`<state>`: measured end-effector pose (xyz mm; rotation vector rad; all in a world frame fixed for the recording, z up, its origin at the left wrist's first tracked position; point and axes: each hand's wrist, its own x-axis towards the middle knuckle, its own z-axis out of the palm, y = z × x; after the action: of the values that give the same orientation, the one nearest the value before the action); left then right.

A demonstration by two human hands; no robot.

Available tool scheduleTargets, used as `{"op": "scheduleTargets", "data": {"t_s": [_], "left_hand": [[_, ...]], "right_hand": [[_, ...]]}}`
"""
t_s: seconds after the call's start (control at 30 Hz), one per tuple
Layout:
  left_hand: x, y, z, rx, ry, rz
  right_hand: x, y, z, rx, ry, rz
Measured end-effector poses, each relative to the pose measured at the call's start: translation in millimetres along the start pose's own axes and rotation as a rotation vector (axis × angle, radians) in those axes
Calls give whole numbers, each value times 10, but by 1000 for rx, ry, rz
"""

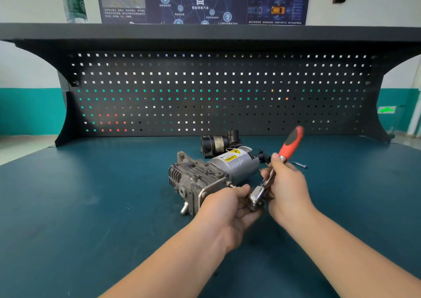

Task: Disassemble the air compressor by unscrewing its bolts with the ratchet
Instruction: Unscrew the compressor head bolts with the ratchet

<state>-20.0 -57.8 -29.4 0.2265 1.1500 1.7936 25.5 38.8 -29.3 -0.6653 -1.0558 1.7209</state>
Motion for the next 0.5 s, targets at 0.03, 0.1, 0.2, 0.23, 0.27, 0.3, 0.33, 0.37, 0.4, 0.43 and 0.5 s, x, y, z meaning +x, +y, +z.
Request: {"op": "scheduleTargets", "data": {"t_s": [0.03,0.1,0.2,0.23,0.27,0.3,0.33,0.37,0.4,0.43,0.5], "left_hand": [[2,-2,1,-4,0,-1],[6,-8,-1,-9,8,3],[1,-14,-2,-4,21,6],[-6,-14,2,-4,24,7],[-15,-12,7,-1,27,7],[-22,-11,11,2,30,10],[-27,-13,13,6,35,15],[-32,-18,14,6,37,21],[-38,-24,11,4,40,26],[-41,-33,11,3,41,29],[-41,-46,11,10,35,29]], "right_hand": [[9,14,-6,62,27,113],[6,49,-18,130,61,252],[-1,63,-25,153,62,283],[1,56,-24,148,51,267],[-3,46,-23,137,37,236],[-2,40,-21,119,19,178],[-1,38,-18,81,-1,91],[-4,40,-15,11,-23,-25],[-20,41,-10,-88,-49,-161],[-49,40,-6,-191,-87,-308],[-137,38,-5,-341,-218,-590]]}}
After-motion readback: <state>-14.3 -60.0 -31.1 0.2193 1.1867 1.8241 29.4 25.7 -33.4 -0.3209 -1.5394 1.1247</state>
